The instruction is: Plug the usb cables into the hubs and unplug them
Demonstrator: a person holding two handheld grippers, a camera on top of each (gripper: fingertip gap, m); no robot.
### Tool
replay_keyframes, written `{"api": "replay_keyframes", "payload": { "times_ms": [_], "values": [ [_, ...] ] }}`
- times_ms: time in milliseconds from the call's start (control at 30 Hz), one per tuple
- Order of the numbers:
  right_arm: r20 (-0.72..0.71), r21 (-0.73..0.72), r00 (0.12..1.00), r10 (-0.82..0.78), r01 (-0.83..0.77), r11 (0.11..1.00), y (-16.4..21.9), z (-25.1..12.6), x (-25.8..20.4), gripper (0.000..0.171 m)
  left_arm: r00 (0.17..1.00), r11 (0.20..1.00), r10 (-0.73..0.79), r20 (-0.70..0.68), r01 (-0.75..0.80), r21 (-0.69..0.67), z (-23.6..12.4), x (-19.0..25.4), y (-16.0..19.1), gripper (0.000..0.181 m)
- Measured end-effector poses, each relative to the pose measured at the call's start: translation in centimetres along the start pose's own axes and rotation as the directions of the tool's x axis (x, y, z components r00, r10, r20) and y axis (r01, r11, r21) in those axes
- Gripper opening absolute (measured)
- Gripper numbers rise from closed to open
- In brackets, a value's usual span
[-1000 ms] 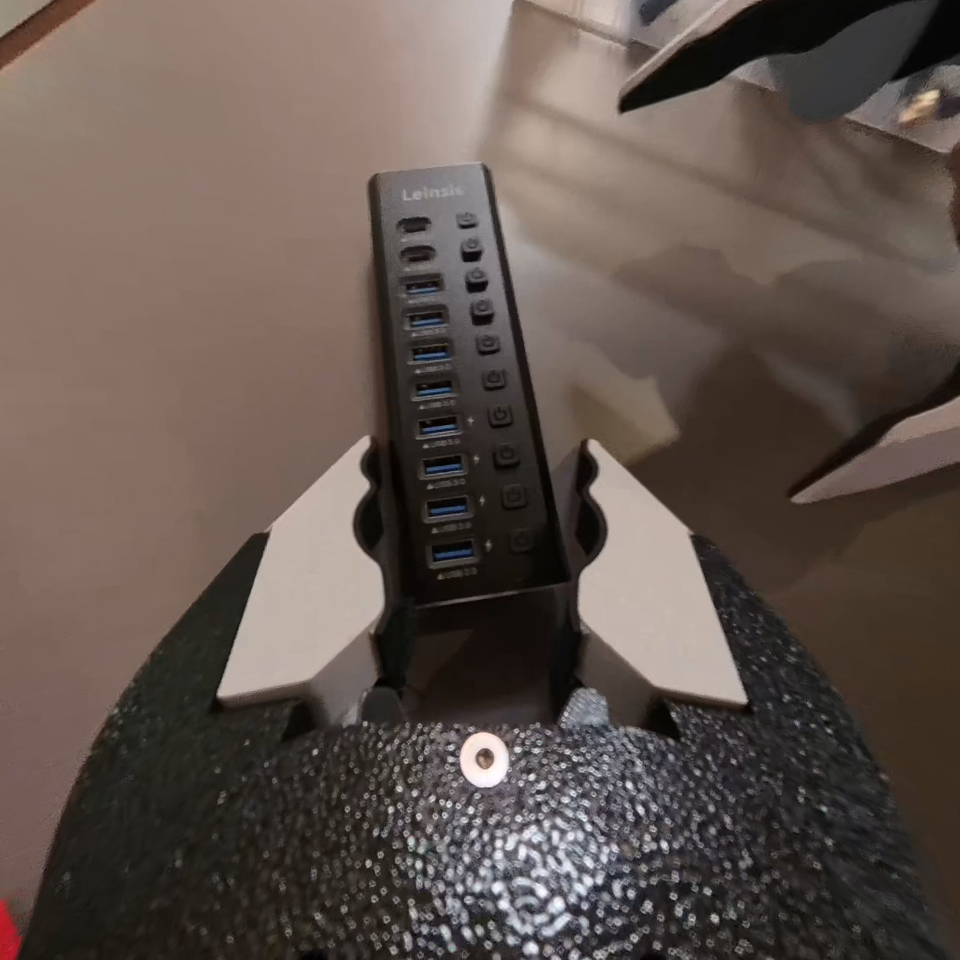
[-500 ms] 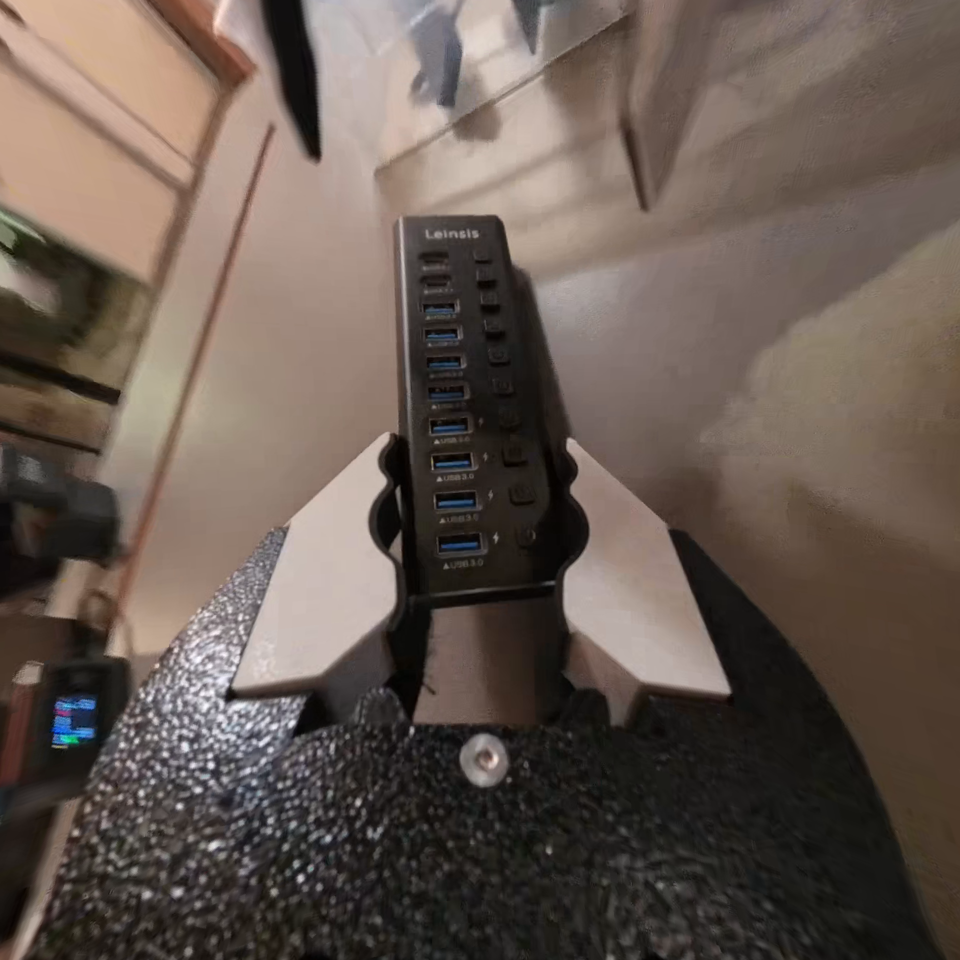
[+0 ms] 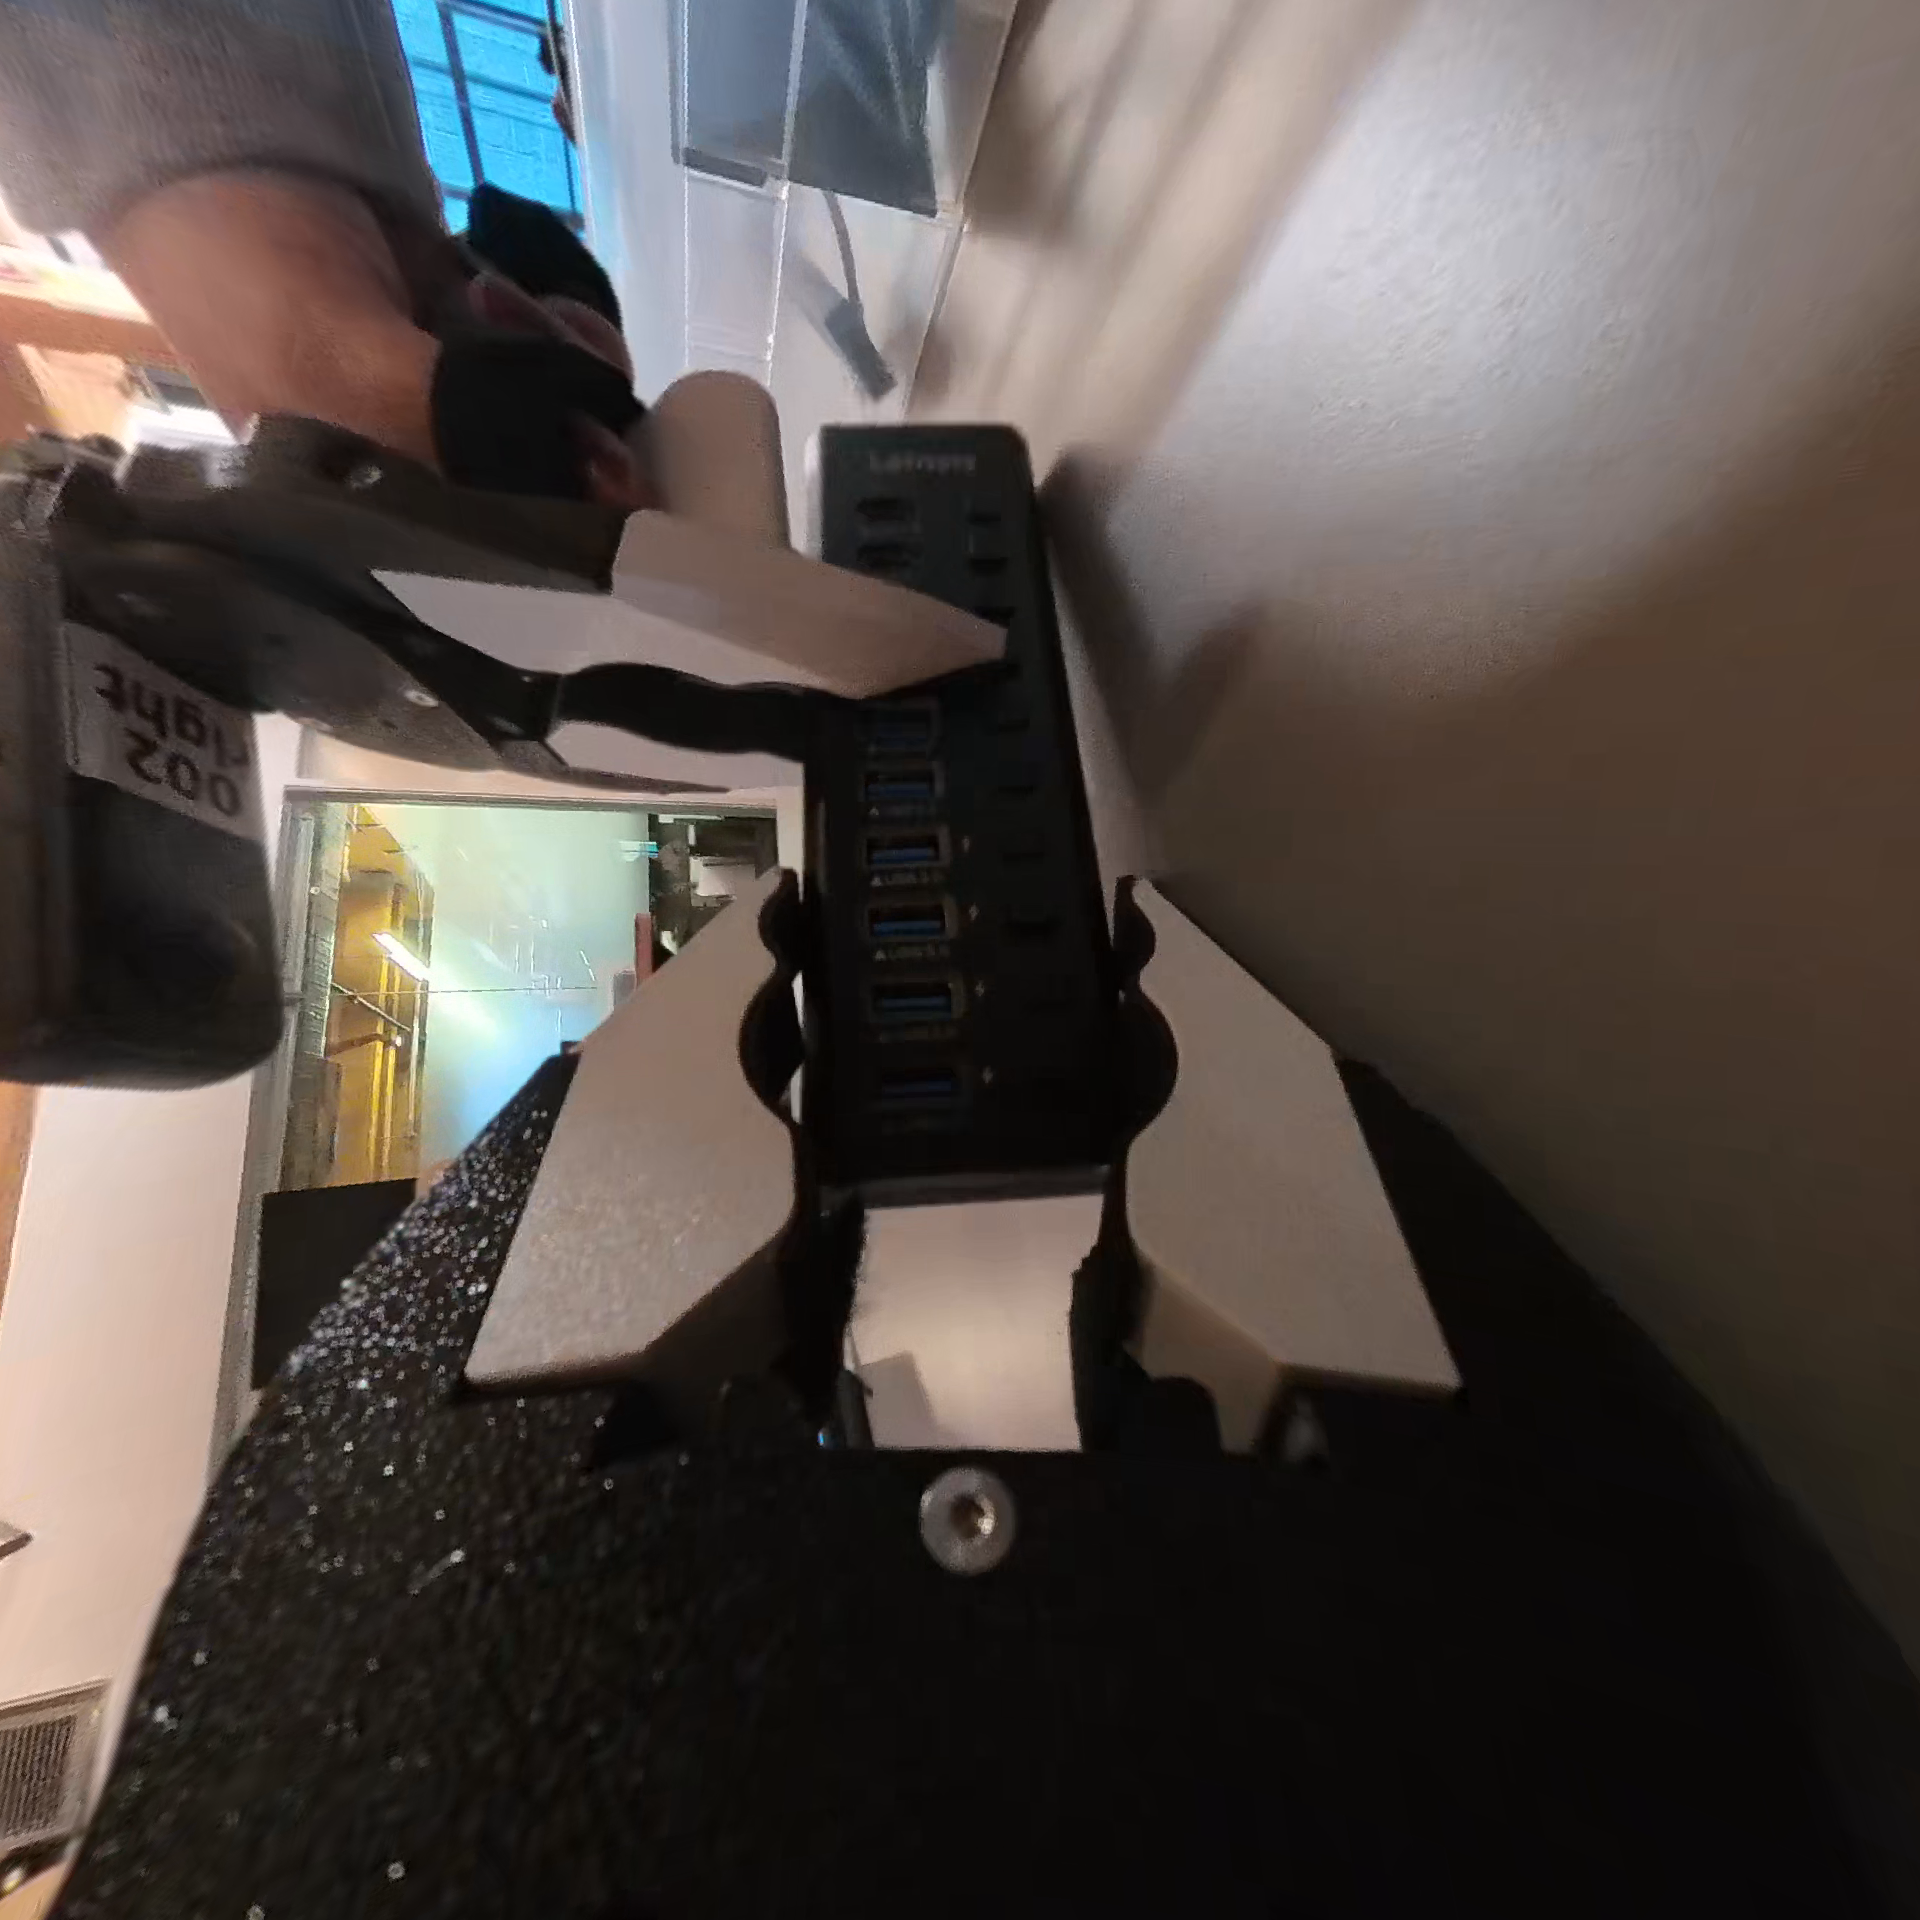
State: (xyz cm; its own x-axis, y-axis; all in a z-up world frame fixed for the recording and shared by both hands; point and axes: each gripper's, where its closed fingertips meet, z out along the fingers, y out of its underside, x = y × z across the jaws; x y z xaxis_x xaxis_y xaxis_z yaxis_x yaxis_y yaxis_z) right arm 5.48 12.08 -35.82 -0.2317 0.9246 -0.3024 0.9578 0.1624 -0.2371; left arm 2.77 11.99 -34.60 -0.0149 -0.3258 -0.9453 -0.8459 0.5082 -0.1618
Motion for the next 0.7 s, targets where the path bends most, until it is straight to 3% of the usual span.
{"api": "replay_keyframes", "payload": {
  "times_ms": [33, 100, 200, 333, 500, 600, 700],
  "values": [
    [0.019, -0.024, 1.0, 0.0, 0.0, 1.0, 0.2, 0.1, -0.2, 0.028, 1.0, 1.0, -0.003, 0.016, 0.003, -0.001, 0.0, -0.2, 0.0, 0.058],
    [0.021, -0.026, 1.0, -0.018, 0.019, 0.999, 0.1, 0.1, -0.4, 0.027, 0.994, 1.0, 0.014, 0.104, -0.014, -0.001, -0.4, -1.5, -0.2, 0.085],
    [-0.031, -0.012, 0.998, -0.057, 0.057, 0.998, -0.1, -0.6, -0.6, 0.026, 0.961, 0.987, -0.138, 0.238, 0.114, 0.109, -2.1, -4.7, -1.3, 0.109],
    [-0.261, -0.011, 0.961, -0.093, 0.093, 0.996, -0.1, -4.8, 1.4, 0.025, 0.825, 0.912, -0.403, 0.396, 0.324, 0.252, -5.2, -9.5, -0.2, 0.113],
    [-0.527, 0.029, 0.847, -0.068, 0.098, 0.995, 0.9, -15.0, 1.4, 0.025, 0.794, 0.872, -0.488, 0.363, 0.426, 0.24, -4.5, -9.3, 1.3, 0.108],
    [-0.67, -0.014, 0.742, -0.009, 0.0, 1.0, 5.1, -20.9, 1.8, 0.025, 0.788, 0.857, -0.515, 0.338, 0.464, 0.224, -3.9, -9.0, 1.7, 0.105],
    [-0.736, -0.087, 0.674, 0.065, -0.19, 0.978, 11.9, -23.8, 2.8, 0.026, 0.775, 0.839, -0.545, 0.32, 0.504, 0.207, -3.5, -8.8, 2.3, 0.103]
  ]
}}
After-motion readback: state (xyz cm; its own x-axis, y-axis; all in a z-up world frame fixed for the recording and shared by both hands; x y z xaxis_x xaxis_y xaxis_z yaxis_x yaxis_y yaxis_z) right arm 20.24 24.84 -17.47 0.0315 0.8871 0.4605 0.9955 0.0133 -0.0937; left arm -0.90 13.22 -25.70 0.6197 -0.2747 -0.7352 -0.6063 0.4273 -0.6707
